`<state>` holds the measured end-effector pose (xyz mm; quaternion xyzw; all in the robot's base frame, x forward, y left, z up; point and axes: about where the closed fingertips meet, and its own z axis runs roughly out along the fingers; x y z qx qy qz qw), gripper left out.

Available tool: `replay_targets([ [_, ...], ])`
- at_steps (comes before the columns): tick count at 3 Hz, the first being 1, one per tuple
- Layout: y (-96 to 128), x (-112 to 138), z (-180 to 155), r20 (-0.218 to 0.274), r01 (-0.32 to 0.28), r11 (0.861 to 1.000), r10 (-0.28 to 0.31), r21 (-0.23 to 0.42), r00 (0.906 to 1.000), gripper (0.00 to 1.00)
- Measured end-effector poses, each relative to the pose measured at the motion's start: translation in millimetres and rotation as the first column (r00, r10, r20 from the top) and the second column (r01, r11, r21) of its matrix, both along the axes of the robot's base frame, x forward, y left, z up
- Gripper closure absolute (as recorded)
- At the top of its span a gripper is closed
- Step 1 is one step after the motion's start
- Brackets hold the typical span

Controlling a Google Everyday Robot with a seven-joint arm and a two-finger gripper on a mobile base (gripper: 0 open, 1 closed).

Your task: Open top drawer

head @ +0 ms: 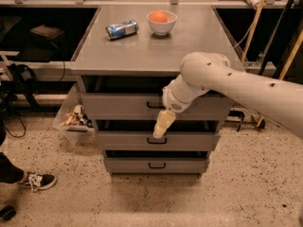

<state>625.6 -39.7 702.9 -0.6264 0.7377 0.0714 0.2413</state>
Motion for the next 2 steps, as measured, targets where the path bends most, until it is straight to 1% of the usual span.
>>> replay_targets([
  [1,-9.0,62.9,-33.9,-0.006,0.037,0.999,-0.037,0.018,0.9993,0.00],
  [2,-8.7,62.4,-34.3,-0.006,0.037,0.999,-0.037,0.017,0.9993,0.00],
])
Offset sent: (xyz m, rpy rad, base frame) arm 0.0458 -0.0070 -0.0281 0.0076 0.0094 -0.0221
